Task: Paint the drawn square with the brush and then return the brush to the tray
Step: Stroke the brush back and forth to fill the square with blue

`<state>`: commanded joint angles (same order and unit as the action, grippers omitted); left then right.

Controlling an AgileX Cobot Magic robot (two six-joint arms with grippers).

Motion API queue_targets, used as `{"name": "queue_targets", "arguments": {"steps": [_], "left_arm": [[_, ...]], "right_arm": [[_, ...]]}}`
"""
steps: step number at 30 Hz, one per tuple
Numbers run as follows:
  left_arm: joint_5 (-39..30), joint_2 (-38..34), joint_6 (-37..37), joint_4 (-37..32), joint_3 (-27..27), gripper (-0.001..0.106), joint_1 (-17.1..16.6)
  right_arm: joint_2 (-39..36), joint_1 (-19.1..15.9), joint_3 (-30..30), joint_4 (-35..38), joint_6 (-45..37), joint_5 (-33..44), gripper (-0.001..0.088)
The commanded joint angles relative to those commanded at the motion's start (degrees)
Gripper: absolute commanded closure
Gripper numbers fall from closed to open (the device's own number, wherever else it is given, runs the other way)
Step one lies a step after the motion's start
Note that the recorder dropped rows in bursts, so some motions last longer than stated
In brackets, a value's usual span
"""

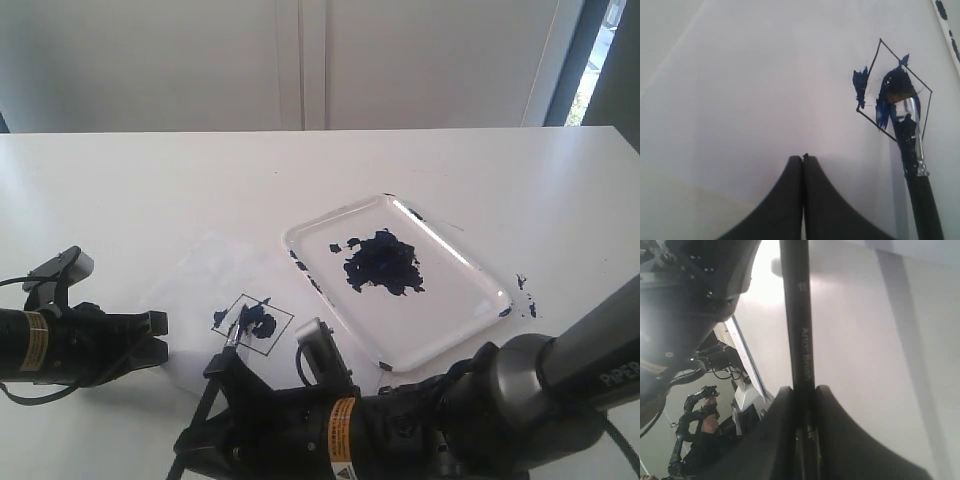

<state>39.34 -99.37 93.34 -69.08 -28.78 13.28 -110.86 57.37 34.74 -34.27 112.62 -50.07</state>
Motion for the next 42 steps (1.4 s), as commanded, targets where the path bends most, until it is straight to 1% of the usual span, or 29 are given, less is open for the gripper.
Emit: {"name": "queue_targets", "arguments": {"steps": [1, 3, 5, 7, 10, 14, 17, 23, 25, 31, 34, 38, 40, 42], "left_arm": [[0.00, 0.00, 0.52, -0.62, 0.00, 0.105, 0.00], [0.00, 0.00, 0.76, -0.61, 0.00, 0.105, 0.00], [0.00, 0.00, 0.76, -0.61, 0.00, 0.105, 0.00], [0.00, 0.00, 0.76, -0.47, 0.00, 0.105, 0.00], [0.00, 0.00, 0.76, -0.47, 0.00, 0.105, 0.00], [-0.15, 0.00, 0.87, -0.47, 0.00, 0.105, 0.00], [-0.15, 0.00, 0.87, -0.47, 0.00, 0.105, 0.00], [-0.15, 0.00, 1.12, -1.03, 0.00, 0.105, 0.00], [-0.15, 0.00, 1.29, -1.65, 0.00, 0.105, 0.00], [-0.15, 0.00, 1.63, -2.06, 0.00, 0.105, 0.00], [-0.15, 0.00, 1.73, -2.17, 0.00, 0.105, 0.00], [-0.15, 0.00, 1.73, -2.17, 0.00, 0.105, 0.00], [-0.15, 0.00, 1.73, -2.17, 0.00, 0.105, 0.00], [-0.15, 0.00, 1.73, -2.17, 0.00, 0.105, 0.00]], "right_arm": [[0.00, -0.96, 0.00, -0.13, 0.00, -0.11, 0.0868], [0.00, -1.71, 0.00, -0.22, 0.00, -0.37, 0.0868], [-0.11, -1.72, 0.12, -0.91, 0.00, -1.00, 0.0868], [-0.63, -1.72, 0.12, -2.04, 0.00, -3.71, 0.0868], [-1.27, 0.22, 0.21, -2.16, 0.21, -5.54, 0.0868], [-2.41, 2.56, 0.89, -1.92, 1.57, -5.93, 0.0868], [-2.94, 3.11, 1.19, -1.34, 1.57, -7.13, 0.0868], [-2.93, 3.11, 1.19, 1.99, 0.35, -6.40, 0.0868], [-2.93, 2.41, 1.19, 2.24, -0.04, -6.10, 0.0868], [-3.19, -1.48, 1.19, 2.12, -0.32, -6.10, 0.0868], [-3.83, -2.65, 1.29, 1.10, -0.45, -6.36, 0.0868], [-4.57, -2.52, 1.52, -0.27, -0.45, -7.63, 0.0868], [-4.71, -2.41, 2.20, -2.44, 0.49, -8.21, 0.0868], [-4.71, -1.71, 2.71, -2.89, 1.06, -8.50, 0.0868]]}}
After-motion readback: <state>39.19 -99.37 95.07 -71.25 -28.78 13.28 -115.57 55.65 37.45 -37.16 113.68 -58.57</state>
